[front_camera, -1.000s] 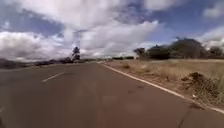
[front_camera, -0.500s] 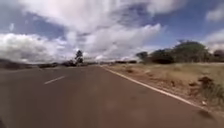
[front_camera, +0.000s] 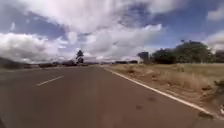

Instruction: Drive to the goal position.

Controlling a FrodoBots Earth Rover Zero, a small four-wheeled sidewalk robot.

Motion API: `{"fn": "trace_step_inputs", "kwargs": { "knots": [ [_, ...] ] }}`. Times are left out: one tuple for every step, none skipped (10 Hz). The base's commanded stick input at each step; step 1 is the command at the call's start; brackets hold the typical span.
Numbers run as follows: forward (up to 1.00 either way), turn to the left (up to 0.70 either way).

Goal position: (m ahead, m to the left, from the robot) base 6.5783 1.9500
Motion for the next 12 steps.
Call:
{"fn": "trace_step_inputs", "kwargs": {
  "knots": [
    [0.70,0.00],
    [0.70,0.35],
    [0.70,0.35],
    [0.70,0.35],
    [0.70,0.35],
    [0.70,0.18],
    [0.70,0.00],
    [0.70,0.00],
    [0.70,0.00],
    [0.70,0.00],
    [0.70,0.00],
    [0.70,0.00]
  ]
}}
